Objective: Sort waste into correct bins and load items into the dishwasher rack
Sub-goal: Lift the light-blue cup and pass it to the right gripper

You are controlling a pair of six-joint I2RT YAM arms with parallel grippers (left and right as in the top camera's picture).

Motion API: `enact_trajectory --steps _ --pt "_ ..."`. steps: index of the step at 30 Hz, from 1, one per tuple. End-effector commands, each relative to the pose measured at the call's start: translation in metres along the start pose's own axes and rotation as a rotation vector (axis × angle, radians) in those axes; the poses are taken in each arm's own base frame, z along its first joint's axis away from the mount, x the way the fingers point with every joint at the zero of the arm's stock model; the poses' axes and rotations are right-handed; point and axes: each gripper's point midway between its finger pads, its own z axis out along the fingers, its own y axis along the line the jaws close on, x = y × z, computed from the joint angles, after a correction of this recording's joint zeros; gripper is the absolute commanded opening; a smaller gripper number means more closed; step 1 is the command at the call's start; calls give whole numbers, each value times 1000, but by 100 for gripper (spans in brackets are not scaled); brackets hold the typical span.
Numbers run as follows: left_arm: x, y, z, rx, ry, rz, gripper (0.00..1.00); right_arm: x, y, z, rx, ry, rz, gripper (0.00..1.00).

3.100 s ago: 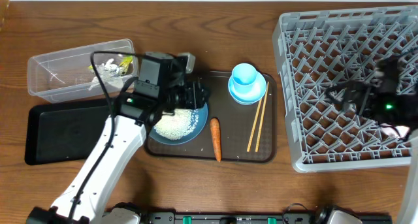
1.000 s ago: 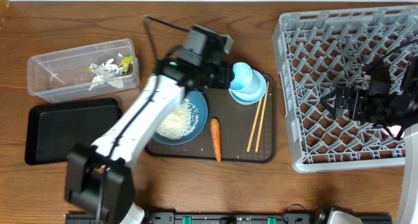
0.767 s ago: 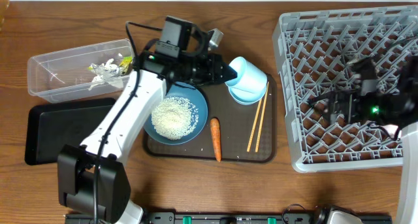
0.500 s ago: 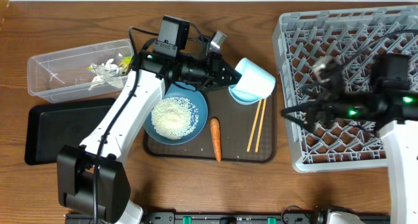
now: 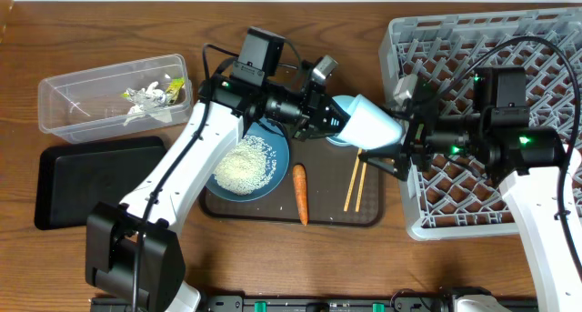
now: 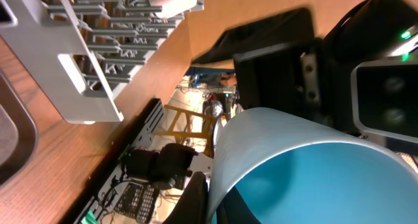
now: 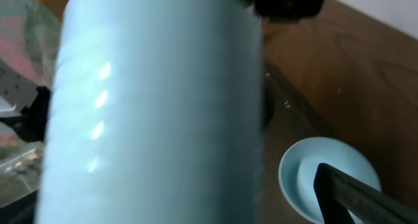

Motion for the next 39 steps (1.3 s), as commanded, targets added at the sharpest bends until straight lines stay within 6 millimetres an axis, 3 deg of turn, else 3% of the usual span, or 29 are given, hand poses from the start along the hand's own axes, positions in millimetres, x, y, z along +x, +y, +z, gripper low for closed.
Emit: enact_trajectory --steps 1,9,13,22,23,25,26,39 --pt "1 -6 -1 21 14 5 6 -4 4 4 -27 -19 48 95" --pt "-3 -1 0 -8 -10 5 6 -6 3 4 -24 -26 42 56" --pt "-3 -1 0 -8 -10 5 6 -7 3 4 -23 -26 42 47" --pt "-7 3 -1 -34 -31 5 7 -7 3 4 -23 -27 40 43" --pt "-7 3 -1 -34 -31 5 6 -7 3 3 -23 -27 39 44" --pt "-7 3 -1 -34 -31 5 6 -9 3 3 -20 -32 31 61" --pt "-7 3 -1 -34 -31 5 7 -10 2 3 -17 -37 21 62" --pt "-6 3 -1 -34 -31 4 6 -38 8 -8 15 -122 -127 62"
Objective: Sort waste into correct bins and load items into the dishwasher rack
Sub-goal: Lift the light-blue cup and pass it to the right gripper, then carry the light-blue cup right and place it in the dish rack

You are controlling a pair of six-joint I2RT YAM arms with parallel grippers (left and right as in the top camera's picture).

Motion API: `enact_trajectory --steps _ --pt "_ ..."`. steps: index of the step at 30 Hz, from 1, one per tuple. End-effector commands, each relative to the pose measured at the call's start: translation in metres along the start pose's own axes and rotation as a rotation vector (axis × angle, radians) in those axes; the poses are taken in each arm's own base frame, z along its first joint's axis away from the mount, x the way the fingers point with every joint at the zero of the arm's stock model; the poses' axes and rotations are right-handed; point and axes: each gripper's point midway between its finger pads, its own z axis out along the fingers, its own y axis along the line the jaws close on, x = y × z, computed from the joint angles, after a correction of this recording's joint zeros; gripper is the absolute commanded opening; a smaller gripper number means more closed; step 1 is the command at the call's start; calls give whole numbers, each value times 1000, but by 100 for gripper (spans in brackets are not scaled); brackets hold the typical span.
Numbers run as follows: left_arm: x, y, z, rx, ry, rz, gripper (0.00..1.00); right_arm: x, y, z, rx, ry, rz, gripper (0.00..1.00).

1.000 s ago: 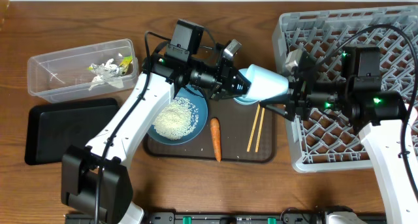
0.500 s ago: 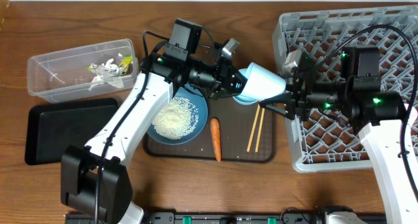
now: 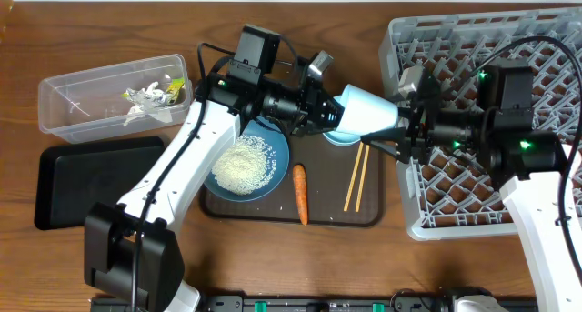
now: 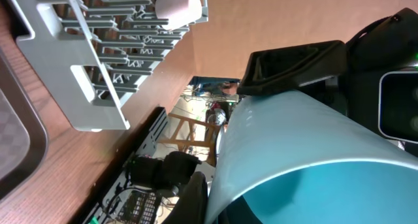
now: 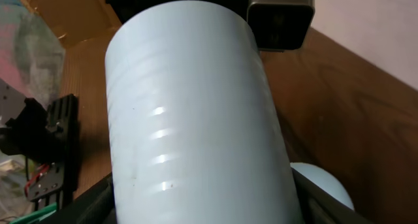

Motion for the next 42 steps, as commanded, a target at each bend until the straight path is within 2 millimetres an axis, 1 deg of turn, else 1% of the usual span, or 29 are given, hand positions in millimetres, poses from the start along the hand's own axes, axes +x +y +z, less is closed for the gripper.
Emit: enact_trajectory --steps 1,3,6,7,9,11,15,16,18,19,22,26,29,30,33,35,37,39,41,42 --pt "2 1 5 -14 6 6 6 -18 10 -4 -10 -41 -54 61" --pt "2 1 5 -13 6 6 6 -18 11 -4 -15 -41 -53 60" --pt "2 1 5 -13 6 6 6 -20 16 -4 -38 -52 -54 55" --pt "2 1 5 -14 6 5 6 -20 16 -4 -43 -56 -56 52" --pt "2 1 5 -13 6 6 6 -21 18 -4 -52 -61 -56 43" --pt "2 1 5 -14 6 6 7 -22 19 -4 -58 -64 -56 39" --pt "2 1 5 -14 6 6 17 -22 19 -4 -59 -64 -56 34" --pt "2 1 5 -14 6 6 26 -22 19 -4 -58 -64 -56 31" --pt "1 2 5 -19 2 6 32 -21 18 -4 -53 -61 -54 29" --pt "0 5 5 -33 -7 2 34 -20 16 -4 -42 -53 -51 28" --pt "-6 21 3 -118 -56 -6 37 -14 5 -3 22 -20 1 24" --pt "-11 59 -7 -316 -131 -28 37 -4 -12 -6 129 32 67 23" --pt "-13 84 -23 -460 -180 -46 37 6 -27 -11 236 79 108 23" --pt "-14 88 -28 -488 -193 -47 37 9 -32 -15 274 93 122 22" --pt "-17 101 -53 -599 -256 -57 38 16 -47 -29 401 124 183 19" --pt "-17 105 -69 -665 -293 -49 38 18 -53 -41 469 127 224 19" --pt "-15 109 -90 -752 -345 -58 38 22 -60 -57 549 130 279 19" --pt "-10 110 -110 -832 -391 -58 38 27 -67 -73 620 139 329 18" --pt "-3 109 -136 -932 -453 -67 38 34 -75 -95 703 159 384 17" --pt "0 109 -142 -959 -469 -68 38 37 -78 -101 725 164 396 16"
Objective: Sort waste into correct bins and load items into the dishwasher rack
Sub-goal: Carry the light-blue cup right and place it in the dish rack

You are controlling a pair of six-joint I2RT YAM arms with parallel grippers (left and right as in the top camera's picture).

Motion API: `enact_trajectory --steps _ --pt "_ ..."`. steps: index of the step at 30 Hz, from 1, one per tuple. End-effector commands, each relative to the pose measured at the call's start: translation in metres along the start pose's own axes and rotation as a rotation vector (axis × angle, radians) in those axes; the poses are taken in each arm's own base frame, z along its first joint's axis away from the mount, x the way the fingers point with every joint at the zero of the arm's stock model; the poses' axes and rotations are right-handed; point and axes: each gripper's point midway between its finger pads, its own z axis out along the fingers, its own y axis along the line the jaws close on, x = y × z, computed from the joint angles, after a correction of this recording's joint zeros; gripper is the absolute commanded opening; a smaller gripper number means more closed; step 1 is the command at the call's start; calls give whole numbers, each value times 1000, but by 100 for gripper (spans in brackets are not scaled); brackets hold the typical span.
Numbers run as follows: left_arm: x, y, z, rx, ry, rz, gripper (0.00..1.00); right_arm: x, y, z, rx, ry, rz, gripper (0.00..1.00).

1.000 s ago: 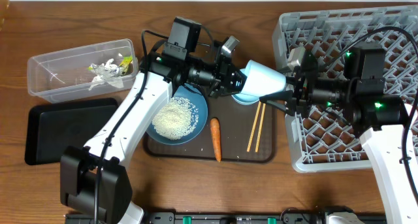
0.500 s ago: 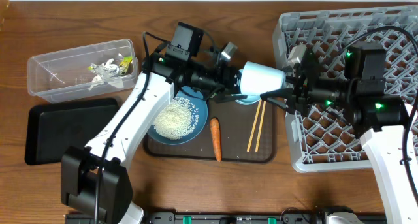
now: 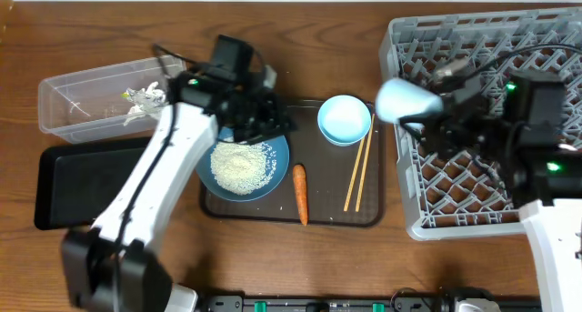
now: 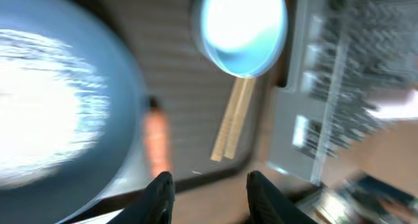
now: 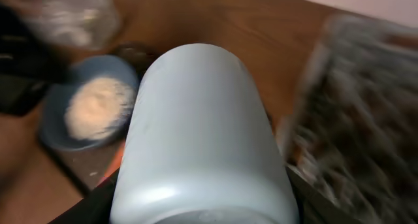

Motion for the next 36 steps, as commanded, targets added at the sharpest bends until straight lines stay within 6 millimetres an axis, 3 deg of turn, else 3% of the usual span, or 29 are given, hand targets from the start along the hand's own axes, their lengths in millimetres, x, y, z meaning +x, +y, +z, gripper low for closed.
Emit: enact_trajectory --steps 1,6,12,16,23,29,36 --pt "-13 32 -36 -200 -164 31 38 -6 -40 -26 188 -13 98 16" --pt "-10 51 -69 -325 -255 25 38 9 -98 -59 426 -12 279 8" --pt "-3 51 -75 -329 -255 24 38 36 -166 -107 731 -13 473 7" --pt "-2 53 -74 -332 -249 22 38 64 -206 -132 896 4 620 7" --pt "-1 53 -74 -334 -246 22 38 88 -252 -149 993 -54 806 6" --pt "-1 53 -74 -334 -246 21 38 110 -280 -155 1052 -65 918 5" --pt "1 54 -74 -339 -237 19 38 138 -306 -144 1068 -31 1006 6"
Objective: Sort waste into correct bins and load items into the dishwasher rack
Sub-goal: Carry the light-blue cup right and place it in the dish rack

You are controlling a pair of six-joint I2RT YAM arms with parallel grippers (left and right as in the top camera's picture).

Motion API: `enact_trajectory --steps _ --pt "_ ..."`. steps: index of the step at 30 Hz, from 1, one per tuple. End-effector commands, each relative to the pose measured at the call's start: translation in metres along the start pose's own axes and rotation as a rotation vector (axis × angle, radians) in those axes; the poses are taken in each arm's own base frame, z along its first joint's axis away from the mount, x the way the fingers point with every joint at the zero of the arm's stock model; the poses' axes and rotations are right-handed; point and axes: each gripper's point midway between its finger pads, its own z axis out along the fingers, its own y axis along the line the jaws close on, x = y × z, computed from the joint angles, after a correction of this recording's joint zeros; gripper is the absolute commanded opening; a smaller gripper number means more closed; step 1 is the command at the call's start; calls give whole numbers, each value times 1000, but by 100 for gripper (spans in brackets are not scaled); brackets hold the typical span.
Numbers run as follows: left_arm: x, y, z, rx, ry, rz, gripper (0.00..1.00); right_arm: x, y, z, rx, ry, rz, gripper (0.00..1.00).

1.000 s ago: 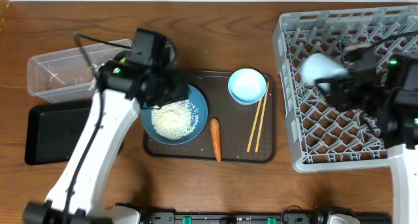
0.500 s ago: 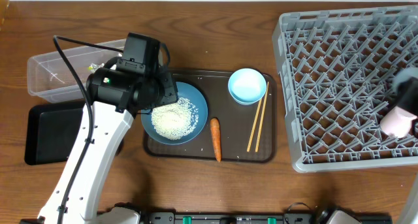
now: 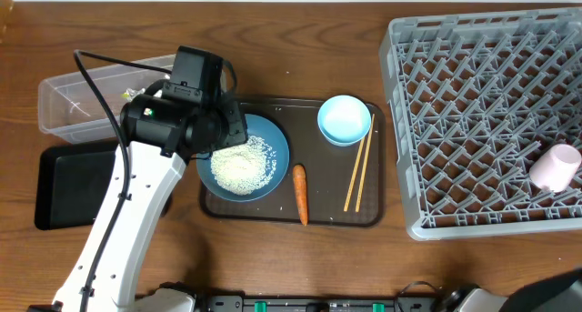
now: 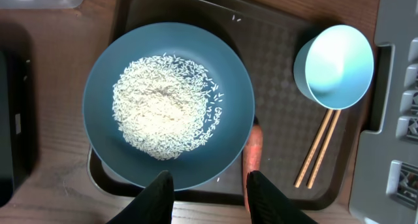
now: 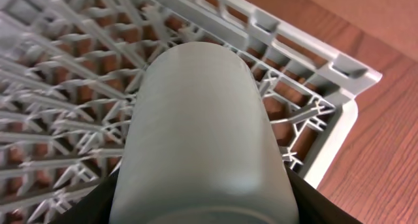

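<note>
My right gripper (image 5: 206, 208) is shut on the pale blue cup (image 5: 206, 136), holding it over a corner of the grey dishwasher rack (image 5: 59, 87); this arm does not show in the overhead view. My left gripper (image 4: 210, 198) hangs open and empty above the near rim of the blue plate of rice (image 4: 166, 103). On the dark tray (image 3: 273, 212) lie that plate (image 3: 242, 162), a small light-blue bowl (image 3: 344, 119), a pair of chopsticks (image 3: 357, 174) and a carrot (image 3: 300, 194). A pink cup (image 3: 555, 166) lies in the rack (image 3: 455, 85) at its right side.
A clear bin (image 3: 82, 98) with scraps of wrapper stands at the far left. A black bin (image 3: 77, 180) sits in front of it. The rack's wall rises just right of the tray. Bare wood table (image 5: 372, 152) shows beyond the rack's corner.
The right gripper with the cup has gone from the rack's left edge to a rack corner, out of the overhead view. The left gripper has shifted a little left, over the rice plate.
At first the left gripper held the pale blue cup over the tray with the right gripper's fingers around it. Then both were on the cup. Later the left had let go and drawn back to the plate. The right now holds the cup over the rack.
</note>
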Motion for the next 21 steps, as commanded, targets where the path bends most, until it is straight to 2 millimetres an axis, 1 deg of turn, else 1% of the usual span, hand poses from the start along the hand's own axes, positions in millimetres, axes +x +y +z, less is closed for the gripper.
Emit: enact_trajectory --steps 1,5,8,11,12,14,16,17,18,20,21 --pt "0 6 -2 -23 -4 12 38 -6 -8 12 25 4 51 6" --pt "2 6 -1 -25 2 12 38 -7 -7 26 25 7 51 6" --pt "2 7 -1 -27 4 11 38 -9 -6 33 24 1 51 9" --pt "2 7 -1 -27 4 11 38 -7 -6 43 26 13 55 12" --pt "2 7 -1 -27 4 11 38 -6 -6 47 27 21 54 15" --pt "2 7 -1 -27 4 11 38 -2 -5 55 22 40 53 24" --pt "2 7 -1 -27 4 11 38 4 -1 62 0 64 53 38" --pt "2 7 -1 -27 4 11 38 6 2 65 -15 77 53 49" --pt "2 7 -1 -27 4 11 38 7 4 67 -31 82 54 66" --pt "2 7 -1 -27 4 11 38 6 10 67 -65 80 55 85" --pt "2 7 -1 -27 4 11 38 4 13 67 -78 75 55 92"
